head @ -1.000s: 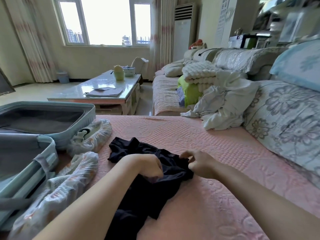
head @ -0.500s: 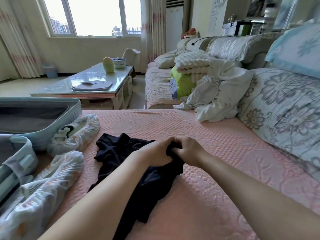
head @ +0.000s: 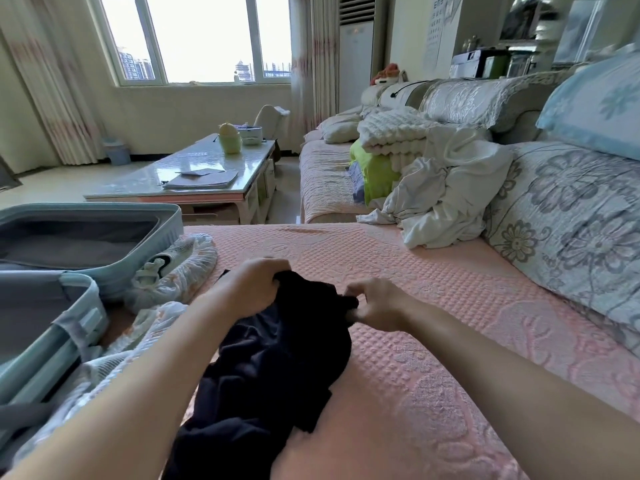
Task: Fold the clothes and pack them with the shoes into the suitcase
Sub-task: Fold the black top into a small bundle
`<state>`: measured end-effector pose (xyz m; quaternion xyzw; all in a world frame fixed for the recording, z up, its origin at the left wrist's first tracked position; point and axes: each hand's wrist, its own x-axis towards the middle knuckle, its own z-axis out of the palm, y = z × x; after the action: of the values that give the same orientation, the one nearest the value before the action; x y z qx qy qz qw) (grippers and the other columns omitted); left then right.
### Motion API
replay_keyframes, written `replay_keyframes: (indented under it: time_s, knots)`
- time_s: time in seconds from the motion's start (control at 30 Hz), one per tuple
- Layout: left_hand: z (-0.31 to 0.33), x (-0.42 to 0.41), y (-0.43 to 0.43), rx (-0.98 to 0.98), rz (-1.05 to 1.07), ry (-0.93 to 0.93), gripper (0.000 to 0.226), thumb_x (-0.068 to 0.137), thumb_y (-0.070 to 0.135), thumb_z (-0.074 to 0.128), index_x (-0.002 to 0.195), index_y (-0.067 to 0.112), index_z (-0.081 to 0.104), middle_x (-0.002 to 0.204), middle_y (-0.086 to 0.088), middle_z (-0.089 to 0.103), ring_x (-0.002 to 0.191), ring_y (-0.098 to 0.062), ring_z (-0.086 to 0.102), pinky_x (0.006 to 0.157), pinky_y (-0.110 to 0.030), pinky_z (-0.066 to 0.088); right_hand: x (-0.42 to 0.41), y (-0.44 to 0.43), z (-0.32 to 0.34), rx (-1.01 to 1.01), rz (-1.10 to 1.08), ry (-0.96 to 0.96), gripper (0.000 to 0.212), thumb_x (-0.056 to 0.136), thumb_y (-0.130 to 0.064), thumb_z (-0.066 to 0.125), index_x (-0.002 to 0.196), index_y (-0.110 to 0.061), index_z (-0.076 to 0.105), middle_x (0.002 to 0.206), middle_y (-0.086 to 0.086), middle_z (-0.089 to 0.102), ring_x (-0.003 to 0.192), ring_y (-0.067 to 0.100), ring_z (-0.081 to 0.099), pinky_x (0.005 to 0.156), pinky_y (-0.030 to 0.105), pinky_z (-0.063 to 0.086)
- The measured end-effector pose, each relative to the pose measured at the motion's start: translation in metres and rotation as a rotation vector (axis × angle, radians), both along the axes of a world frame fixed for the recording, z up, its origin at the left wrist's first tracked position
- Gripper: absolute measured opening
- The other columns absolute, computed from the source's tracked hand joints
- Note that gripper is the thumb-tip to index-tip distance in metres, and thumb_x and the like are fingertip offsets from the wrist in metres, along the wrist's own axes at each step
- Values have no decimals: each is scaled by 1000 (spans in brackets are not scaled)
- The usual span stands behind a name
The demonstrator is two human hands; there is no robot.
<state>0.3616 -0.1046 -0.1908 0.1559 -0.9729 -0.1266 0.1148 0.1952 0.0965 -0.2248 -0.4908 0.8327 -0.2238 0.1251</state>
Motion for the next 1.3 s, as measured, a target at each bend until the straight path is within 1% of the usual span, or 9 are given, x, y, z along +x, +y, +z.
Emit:
replay_keyframes:
  time_s: [0.1,0.2,0.37,0.53,0.83,1.03,1.13,1.2,1.3]
  knots:
    - [5,25,-6,-186,164,-207,34,88,16,52,112,36,67,114,2,66,106,-26,62,85,-33,52,16,-6,13,-121,6,210,16,80,-44,73,84,-32,64,84,-8,66,89,20,63,92,35,42]
    - [2,35,4,-228,220,-444,41,86,19,51,116,44,65,121,8,64,111,-20,62,91,-35,54,37,-12,15,40,30,376,33,80,-55,66,99,-29,72,101,-2,71,99,22,64,91,35,49]
    - [1,18,43,-270,12,-148,39,86,46,52,123,38,62,128,10,58,122,-17,53,98,-29,42,55,-15,11,128,82,373,23,85,-44,61,82,-23,67,92,3,69,93,26,61,74,31,43]
    - [-10,14,45,-325,13,-348,30,87,51,58,106,30,67,108,5,66,107,-22,62,79,-32,51,43,0,14,30,75,-17,27,83,-31,75,66,-21,56,67,-5,55,65,10,51,55,24,35]
    - [18,-30,54,-107,48,207,25,82,9,57,98,20,73,99,-2,67,93,-26,63,79,-32,49,-8,30,35,-464,-195,-675,17,89,-24,76,101,-15,67,88,5,71,74,16,67,71,32,53]
    - [15,-103,81,243,44,414,36,84,3,64,113,22,72,117,4,66,110,-16,60,97,-22,42,-57,61,36,-365,-514,78,42,79,-34,79,113,-27,56,92,-2,66,87,22,62,73,30,44]
    - [-6,-135,90,381,-42,222,68,89,7,66,150,22,41,156,3,37,143,-15,33,111,-15,19,-87,65,21,-345,-648,375,43,89,-30,67,124,-24,44,100,8,67,93,33,65,70,35,41]
    - [-28,-149,90,364,-98,-12,84,91,10,64,158,30,17,161,0,28,146,-20,29,115,-24,23,-105,65,3,-250,-652,497,48,91,-26,64,131,-20,38,112,9,61,97,33,63,71,36,44]
    - [-58,-154,83,224,-135,-246,82,91,15,62,157,32,18,158,-3,34,143,-23,35,116,-33,31,-120,60,-21,159,-559,701,59,88,-22,60,138,-20,30,129,12,45,112,31,51,90,41,43]
